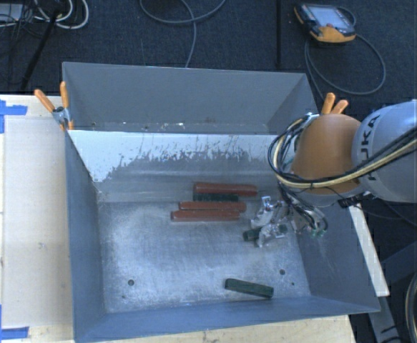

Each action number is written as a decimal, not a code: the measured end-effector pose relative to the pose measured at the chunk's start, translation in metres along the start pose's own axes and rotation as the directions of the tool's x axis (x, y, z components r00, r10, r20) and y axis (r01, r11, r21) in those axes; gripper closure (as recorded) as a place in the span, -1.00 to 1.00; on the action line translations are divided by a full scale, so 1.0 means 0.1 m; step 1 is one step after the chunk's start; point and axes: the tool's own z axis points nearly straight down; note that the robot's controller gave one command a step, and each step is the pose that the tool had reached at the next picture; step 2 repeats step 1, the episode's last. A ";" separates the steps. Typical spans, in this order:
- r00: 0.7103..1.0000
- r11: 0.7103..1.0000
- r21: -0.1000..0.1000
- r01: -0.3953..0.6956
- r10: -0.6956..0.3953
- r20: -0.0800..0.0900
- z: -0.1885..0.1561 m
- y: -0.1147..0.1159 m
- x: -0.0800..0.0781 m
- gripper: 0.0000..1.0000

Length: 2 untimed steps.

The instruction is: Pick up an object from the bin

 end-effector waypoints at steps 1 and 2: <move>1.000 1.000 0.001 -0.006 0.006 0.007 -1.64 -0.15 -0.18 1.00; 1.000 1.000 0.001 -0.006 0.006 0.007 -1.64 -0.15 -0.18 1.00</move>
Offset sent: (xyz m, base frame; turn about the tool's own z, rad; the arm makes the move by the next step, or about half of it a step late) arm 0.0000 0.0000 0.0000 0.0000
